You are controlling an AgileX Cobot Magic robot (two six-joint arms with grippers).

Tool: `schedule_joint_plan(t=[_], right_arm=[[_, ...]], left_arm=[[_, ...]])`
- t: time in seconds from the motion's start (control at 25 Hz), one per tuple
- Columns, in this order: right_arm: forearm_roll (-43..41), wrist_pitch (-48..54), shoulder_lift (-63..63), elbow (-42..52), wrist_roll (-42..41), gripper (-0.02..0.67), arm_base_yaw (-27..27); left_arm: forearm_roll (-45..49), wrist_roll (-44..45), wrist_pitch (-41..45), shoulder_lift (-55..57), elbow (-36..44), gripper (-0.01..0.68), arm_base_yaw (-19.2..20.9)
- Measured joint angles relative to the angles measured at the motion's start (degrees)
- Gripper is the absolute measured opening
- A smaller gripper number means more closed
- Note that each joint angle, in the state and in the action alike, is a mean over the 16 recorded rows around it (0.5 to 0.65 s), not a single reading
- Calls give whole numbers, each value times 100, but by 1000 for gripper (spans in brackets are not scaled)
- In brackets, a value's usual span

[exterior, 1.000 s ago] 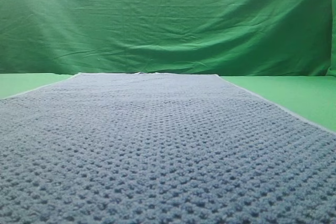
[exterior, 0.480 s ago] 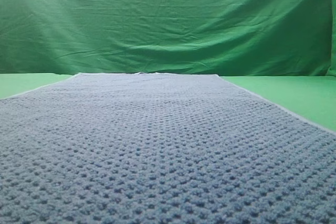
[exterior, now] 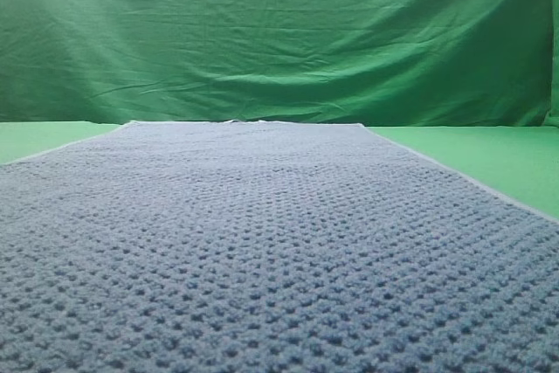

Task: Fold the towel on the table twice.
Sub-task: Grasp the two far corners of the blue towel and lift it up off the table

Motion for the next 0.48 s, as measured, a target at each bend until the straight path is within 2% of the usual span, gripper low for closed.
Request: schedule_joint_plan(t=[0.2,0.48], right_arm=[[-71,390,1087,-678,44,0,94],[-236,620,2553,-1595,95,0,400]], left_arm=[[96,-3,78,1048,-387,0,-153],[96,-7,154,2655,-1145,0,-171]])
